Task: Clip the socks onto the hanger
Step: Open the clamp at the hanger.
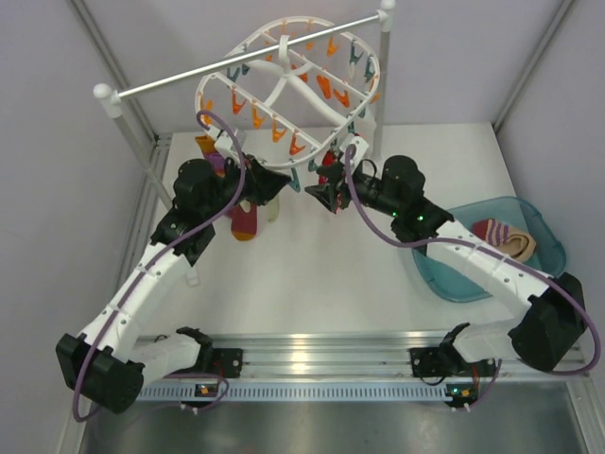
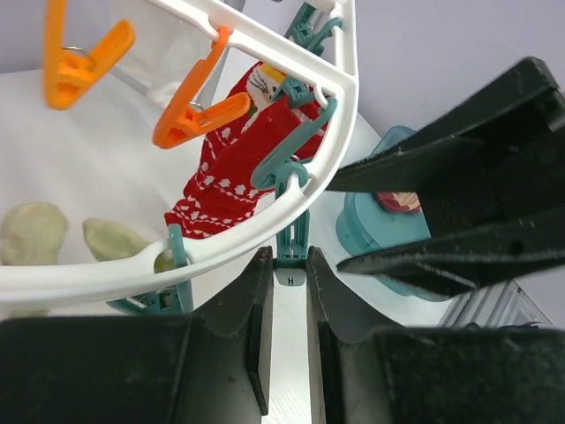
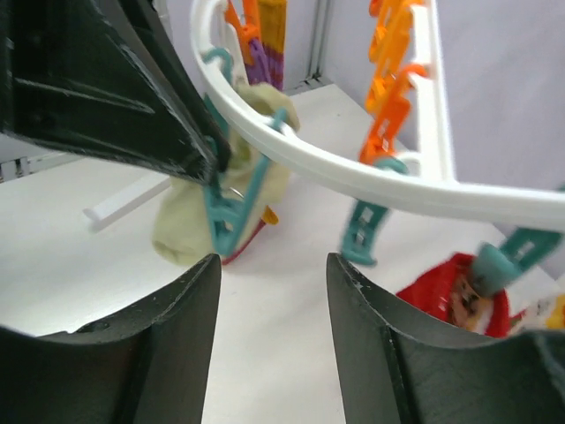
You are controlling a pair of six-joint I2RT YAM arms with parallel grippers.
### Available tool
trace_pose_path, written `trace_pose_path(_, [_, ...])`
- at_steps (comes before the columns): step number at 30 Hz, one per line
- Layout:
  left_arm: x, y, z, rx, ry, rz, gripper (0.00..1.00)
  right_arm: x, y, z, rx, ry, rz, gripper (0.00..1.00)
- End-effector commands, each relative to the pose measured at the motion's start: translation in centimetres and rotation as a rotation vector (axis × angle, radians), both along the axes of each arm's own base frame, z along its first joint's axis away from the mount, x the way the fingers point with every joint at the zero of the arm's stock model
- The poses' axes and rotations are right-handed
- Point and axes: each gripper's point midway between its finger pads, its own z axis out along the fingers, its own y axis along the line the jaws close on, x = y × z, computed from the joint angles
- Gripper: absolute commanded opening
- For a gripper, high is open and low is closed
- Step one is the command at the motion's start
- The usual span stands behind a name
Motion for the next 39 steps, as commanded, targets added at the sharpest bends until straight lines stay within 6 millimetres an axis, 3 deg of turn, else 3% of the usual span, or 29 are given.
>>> trace_pose_path(1, [-0.3,-0.5,2.2,-0.035,-0.095,-0.088,0.07,-1.8,-0.2,2.0,0.077,0.050,0.187,0.50])
trace_pose_path(12, [-0.8,-0.9,1.8,-0.046,-0.106,-0.177,0.12,-3.4,1.4,2.4,0.187,0.153,0.391,0.51])
trace_pose_path(22, [-1.0,-1.2,1.4,-0.066,-0.097,-0.225,0.12,-2.1,2.6,1.6,0.235,0.216,0.394,0.51])
trace_pose_path(26, [-0.9,-1.1,1.4,-0.077,-0.092,-0.231,0.12,-1.7,2.8,1.1,0.236,0.226,0.385,0.44])
trace_pose_path(28, [-1.0,-1.3,1.3,-0.079,-0.088,-0.243,0.12,-1.7,2.8,1.2,0.244,0.220,0.384,0.36])
trace_pose_path(30, [-0.8,-1.2,1.0,-0.078,-0.070,-0.236,0.13,-1.6,2.8,1.2,0.250,0.216,0.374,0.21])
trace_pose_path(32, [-0.5,-1.0,0.7,-0.081,-0.050,-0.221,0.18,-1.4,2.7,1.4,0.258,0.197,0.357,0.02])
trace_pose_path(33, [-0.4,-0.9,0.5,-0.079,-0.024,-0.206,0.22,-1.2,2.7,1.4,0.257,0.191,0.342,0.00])
trace_pose_path(34, [0.2,-0.6,0.6,-0.086,-0.004,-0.164,0.32,-0.9,2.8,1.3,0.246,0.177,0.310,0.00])
trace_pose_path(35, [0.4,-0.5,0.2,-0.086,0.023,-0.149,0.32,-0.8,2.8,1.3,0.241,0.162,0.298,0.00])
trace_pose_path(39, [0.8,0.6,1.4,-0.106,0.026,-0.064,0.53,0.1,3.1,1.1,0.216,0.103,0.206,0.00])
